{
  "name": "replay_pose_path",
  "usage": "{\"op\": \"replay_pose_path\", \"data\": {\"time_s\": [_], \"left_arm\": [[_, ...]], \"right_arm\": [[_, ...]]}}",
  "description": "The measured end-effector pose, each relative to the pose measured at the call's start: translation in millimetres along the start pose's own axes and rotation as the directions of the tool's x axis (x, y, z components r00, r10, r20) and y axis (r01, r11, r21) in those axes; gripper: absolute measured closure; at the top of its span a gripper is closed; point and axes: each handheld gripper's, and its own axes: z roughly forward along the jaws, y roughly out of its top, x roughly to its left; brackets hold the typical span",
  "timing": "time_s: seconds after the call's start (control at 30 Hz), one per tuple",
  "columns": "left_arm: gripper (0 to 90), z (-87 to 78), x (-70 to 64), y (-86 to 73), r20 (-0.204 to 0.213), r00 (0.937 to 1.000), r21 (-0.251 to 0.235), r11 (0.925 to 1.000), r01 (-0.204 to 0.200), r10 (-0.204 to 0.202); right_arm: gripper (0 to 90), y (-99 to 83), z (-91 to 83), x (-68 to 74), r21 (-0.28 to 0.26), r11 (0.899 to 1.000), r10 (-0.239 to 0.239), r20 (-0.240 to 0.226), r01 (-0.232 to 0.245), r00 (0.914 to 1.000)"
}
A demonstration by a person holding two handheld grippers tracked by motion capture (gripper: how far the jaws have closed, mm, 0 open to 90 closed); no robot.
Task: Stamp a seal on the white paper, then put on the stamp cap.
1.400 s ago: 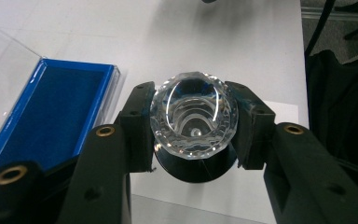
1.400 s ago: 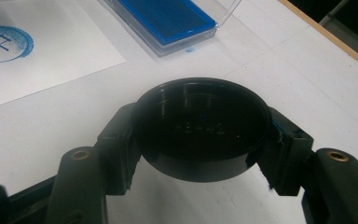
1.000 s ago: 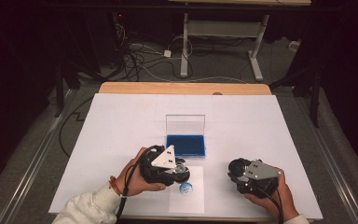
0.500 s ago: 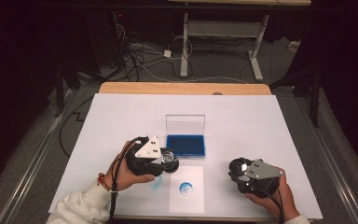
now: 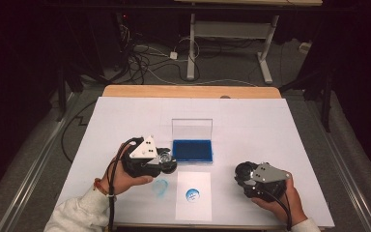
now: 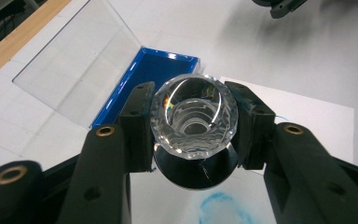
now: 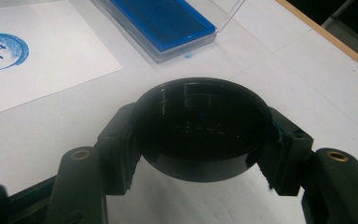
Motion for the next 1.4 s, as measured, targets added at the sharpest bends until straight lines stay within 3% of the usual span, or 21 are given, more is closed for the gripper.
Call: {"op": "replay_pose_path", "data": {"time_s": [0.47, 0.67, 1.13, 1.27, 1.4], "left_arm": [[54.6, -2.8, 0.4, -4.2, 0.003, 1.0, -0.002, 1.0, 0.008, -0.008], [54.6, -3.1, -0.7, -4.7, -0.003, 0.9997, -0.025, 0.9994, 0.023, -0.023], [54.6, -3.8, -3.2, -3.3, -0.004, 0.9999, -0.022, 0.9997, 0.011, -0.011], [54.6, -1.5, -3.3, 0.5, 0.002, 1.0, -0.026, 0.9996, 0.006, -0.006], [54.6, 0.0, -4.9, 1.6, 0.009, 1.0, -0.021, 0.9998, 0.003, -0.002]], "right_arm": [[38.9, 2.8, 4.4, 0.6, 0.0, 1.0, -0.004, -0.009, 0.004, 1.0], [38.9, 2.9, 7.3, 0.9, 0.003, 1.0, -0.012, -0.018, 0.012, 0.9998], [38.9, 4.8, 9.7, 1.4, 0.003, 1.0, -0.01, -0.035, 0.01, 0.9993], [38.9, 3.1, 7.1, 2.0, -0.006, 1.0, 0.008, -0.048, -0.008, 0.9988], [38.9, 5.8, 0.2, 0.5, -0.047, 0.996, 0.075, -0.091, -0.08, 0.993]]}}
